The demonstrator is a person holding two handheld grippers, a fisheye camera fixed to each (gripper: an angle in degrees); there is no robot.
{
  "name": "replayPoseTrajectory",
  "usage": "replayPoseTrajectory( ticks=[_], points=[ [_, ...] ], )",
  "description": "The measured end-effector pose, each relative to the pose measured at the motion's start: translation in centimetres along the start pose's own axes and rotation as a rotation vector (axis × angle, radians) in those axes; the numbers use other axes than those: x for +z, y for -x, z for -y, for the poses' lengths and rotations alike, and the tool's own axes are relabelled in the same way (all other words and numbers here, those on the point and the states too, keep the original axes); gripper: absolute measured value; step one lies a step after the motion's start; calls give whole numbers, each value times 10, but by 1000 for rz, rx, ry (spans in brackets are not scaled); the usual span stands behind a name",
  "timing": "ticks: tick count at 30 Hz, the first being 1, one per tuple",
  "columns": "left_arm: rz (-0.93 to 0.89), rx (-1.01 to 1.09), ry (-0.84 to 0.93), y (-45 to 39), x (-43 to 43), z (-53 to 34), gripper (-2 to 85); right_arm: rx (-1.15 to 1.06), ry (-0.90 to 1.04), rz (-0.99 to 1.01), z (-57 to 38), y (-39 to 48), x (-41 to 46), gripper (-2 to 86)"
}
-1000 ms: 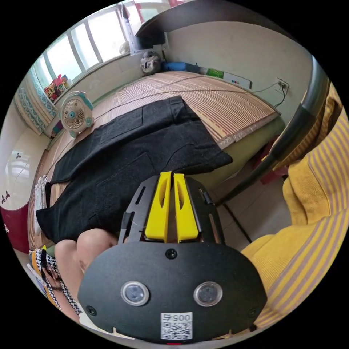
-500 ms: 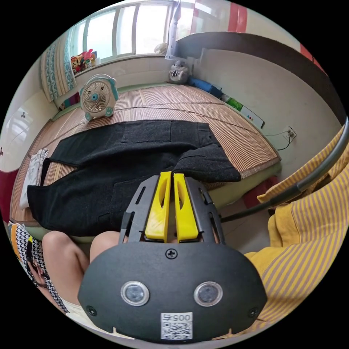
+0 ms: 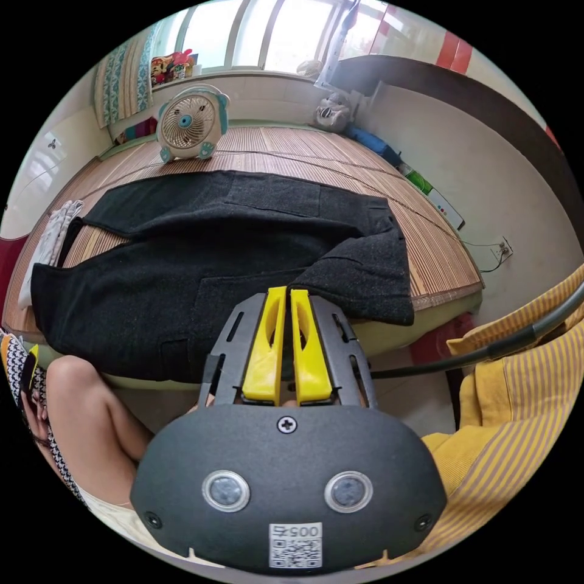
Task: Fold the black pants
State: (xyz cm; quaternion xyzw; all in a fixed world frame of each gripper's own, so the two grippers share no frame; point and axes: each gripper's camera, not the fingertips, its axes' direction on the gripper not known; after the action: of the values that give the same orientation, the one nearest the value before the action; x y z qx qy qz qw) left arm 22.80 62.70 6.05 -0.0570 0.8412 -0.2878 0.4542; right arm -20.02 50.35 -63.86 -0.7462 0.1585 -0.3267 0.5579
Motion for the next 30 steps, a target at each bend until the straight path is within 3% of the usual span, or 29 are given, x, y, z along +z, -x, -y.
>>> replayPoseTrajectory(
  ticks=[6, 16, 25, 30],
  points=[
    [-29, -95, 24, 8, 25, 7, 111, 19, 22, 25, -12, 17, 22, -14],
    [8, -57, 107, -3, 26, 17, 85, -54, 53, -10, -20, 41, 40, -12],
    [-9, -23, 160, -28, 12, 19, 45, 27, 10, 63, -27, 19, 22, -13],
    [-158, 49, 53, -53, -30, 18, 28, 96, -71, -51, -35, -13, -26, -14]
  ],
)
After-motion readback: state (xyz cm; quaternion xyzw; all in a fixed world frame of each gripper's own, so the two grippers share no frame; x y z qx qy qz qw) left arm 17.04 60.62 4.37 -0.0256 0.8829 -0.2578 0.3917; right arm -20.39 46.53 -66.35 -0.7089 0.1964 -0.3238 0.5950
